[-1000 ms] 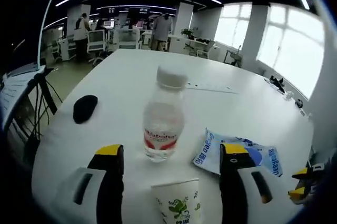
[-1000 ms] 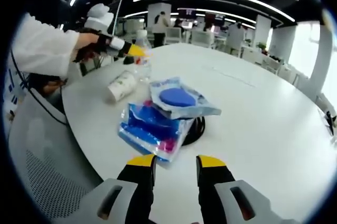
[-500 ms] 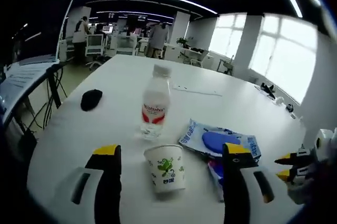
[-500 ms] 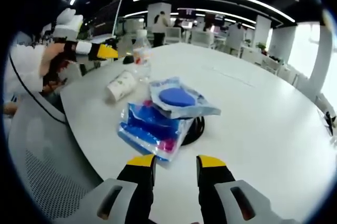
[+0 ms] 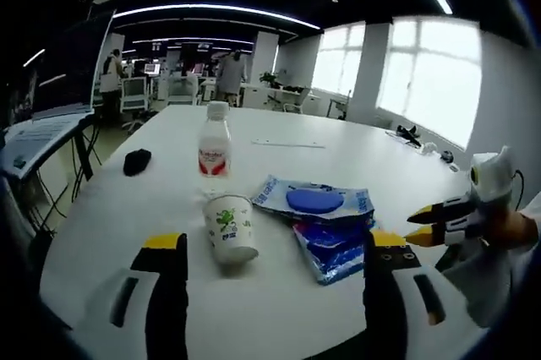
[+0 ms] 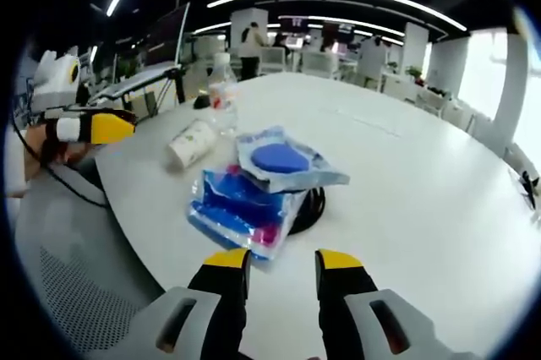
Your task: Arrange the tabletop items into an orderly group along one side of the table until the central work area is clear of visible clutter.
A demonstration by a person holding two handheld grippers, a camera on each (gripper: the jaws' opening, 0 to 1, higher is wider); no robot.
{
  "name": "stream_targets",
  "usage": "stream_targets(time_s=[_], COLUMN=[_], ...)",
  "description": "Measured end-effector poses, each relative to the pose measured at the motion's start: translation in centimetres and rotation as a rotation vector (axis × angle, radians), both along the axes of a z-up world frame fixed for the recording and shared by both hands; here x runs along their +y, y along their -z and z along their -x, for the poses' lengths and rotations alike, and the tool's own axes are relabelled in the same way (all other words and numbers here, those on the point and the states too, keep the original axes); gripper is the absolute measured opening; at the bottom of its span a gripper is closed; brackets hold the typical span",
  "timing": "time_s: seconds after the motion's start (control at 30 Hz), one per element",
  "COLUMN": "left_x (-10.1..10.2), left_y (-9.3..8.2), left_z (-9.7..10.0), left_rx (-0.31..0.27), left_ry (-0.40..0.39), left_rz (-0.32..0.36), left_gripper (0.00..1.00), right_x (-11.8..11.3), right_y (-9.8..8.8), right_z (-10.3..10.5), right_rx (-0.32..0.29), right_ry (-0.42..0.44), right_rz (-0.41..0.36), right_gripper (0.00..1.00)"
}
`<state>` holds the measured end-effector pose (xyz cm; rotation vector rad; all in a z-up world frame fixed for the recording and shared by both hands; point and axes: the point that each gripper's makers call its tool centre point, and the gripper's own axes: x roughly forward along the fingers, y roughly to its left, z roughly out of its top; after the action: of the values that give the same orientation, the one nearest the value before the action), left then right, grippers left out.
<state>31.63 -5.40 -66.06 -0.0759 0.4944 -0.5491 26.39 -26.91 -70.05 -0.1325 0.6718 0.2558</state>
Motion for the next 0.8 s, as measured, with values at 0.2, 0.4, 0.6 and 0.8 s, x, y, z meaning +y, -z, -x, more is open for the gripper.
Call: stream_targets(time_s=[0.2, 0.4, 0.6, 0.8], left_x=[0.6, 1.0, 0.2, 0.2], left_y=[-1.1, -1.3, -0.9, -1.1], left_z=[-1.1, -1.0, -0.4, -0.3], left_rx=[-0.032, -0.034, -0.023, -0.027], left_ry=[-0.037, -0.056, -0.004, -0.004], left_rz=[0.044, 0.046, 0.016, 0.024], left_gripper=[0.85, 0.82, 0.8, 0.79], right_x=[0.0, 0.2, -0.1, -0.6], right_y=[0.3, 0.4, 0.5, 0.3], right_z=[0.1, 0.3, 0.4, 0.4], right_rx=[0.011, 0.02, 0.025, 0.019], right_ry=[-0.004, -0.01, 0.005, 0.028], right_rz=[0.005, 0.013, 0.016, 0.022], right_gripper=[0.28, 0.28, 0.28, 0.28])
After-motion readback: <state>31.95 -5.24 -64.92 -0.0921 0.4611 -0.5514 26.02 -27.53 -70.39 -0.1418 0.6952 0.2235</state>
